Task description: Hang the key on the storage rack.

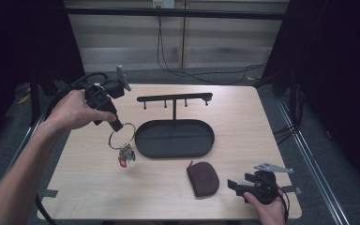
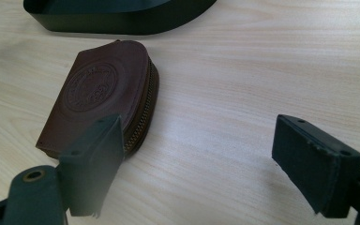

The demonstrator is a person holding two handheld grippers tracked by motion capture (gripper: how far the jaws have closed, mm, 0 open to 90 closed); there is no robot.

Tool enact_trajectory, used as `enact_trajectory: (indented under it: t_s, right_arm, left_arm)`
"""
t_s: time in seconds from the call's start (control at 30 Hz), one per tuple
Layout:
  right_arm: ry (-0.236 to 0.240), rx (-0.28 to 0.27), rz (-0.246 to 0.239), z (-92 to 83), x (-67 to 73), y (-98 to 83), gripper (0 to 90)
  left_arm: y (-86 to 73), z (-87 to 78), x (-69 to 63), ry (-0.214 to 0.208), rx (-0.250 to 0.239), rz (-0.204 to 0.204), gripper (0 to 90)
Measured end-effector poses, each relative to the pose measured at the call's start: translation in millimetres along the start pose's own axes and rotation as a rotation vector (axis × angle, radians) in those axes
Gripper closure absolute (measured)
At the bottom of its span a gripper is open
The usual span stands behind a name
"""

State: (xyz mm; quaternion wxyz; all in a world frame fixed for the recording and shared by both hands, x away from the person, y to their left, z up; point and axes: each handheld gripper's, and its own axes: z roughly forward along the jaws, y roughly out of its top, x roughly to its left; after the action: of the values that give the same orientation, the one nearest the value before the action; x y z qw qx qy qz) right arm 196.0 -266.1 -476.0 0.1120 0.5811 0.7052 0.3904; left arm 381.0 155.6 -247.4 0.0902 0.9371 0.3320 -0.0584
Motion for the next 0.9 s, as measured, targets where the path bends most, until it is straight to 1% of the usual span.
enact_trajectory:
  t_s: [0.13,0.17,0.23,0.3,0.37,0.43,0.5,0.63,0.67,0.7,0.73,0.83,0.9]
  right_arm:
    - [0.002,-0.001,0.0,-0.3,-0.2,0.0,16.7]
    - [0.004,-0.001,0.001,-0.6,-0.4,-0.1,16.7]
    - [0.005,-0.001,0.001,-0.6,-0.2,-0.1,16.7]
    - [0.009,0.003,0.0,-0.4,0.1,0.1,16.8]
    - [0.009,0.004,0.001,-0.1,0.0,0.4,16.7]
    - [0.009,0.004,0.0,-0.2,0.1,0.3,16.7]
    - [0.012,0.002,0.0,-0.5,0.5,0.1,16.7]
    - [0.014,0.0,-0.003,-0.1,0.7,0.2,16.7]
    - [0.016,0.002,-0.005,0.0,0.8,0.1,16.7]
    - [0.016,0.002,-0.005,0.0,0.8,0.1,16.7]
    - [0.017,0.0,-0.007,-0.4,1.1,-0.1,16.7]
    - [0.019,-0.002,-0.009,-0.9,1.1,-0.4,16.7]
    - [0.021,-0.001,-0.009,-0.9,1.1,-0.4,16.7]
  left_arm:
    - [6.0,-7.5,1.8,0.009,-0.012,0.0,88.2]
    - [7.6,-8.9,1.7,0.011,-0.008,-0.001,88.2]
    - [12.9,-9.3,0.4,0.006,-0.01,-0.001,88.2]
    - [16.9,-9.7,0.3,0.019,-0.014,-0.003,88.2]
    - [18.8,-10.3,0.5,0.018,-0.017,-0.008,88.2]
    - [22.7,-10.7,1.0,0.014,-0.009,-0.008,88.1]
    - [26.6,-10.3,-0.8,0.017,-0.004,-0.013,88.1]
    - [36.2,-10.7,-3.3,0.015,0.009,-0.009,88.1]
    - [41.8,-11.2,-3.3,0.012,0.011,-0.011,88.1]
    - [41.8,-11.2,-3.3,0.012,0.011,-0.011,88.1]
    - [46.8,-12.7,-2.3,0.015,0.001,-0.022,88.0]
    - [51.4,-13.1,-1.9,0.017,0.01,-0.016,88.1]
    - [57.2,-13.1,-2.2,0.02,0.011,-0.026,88.0]
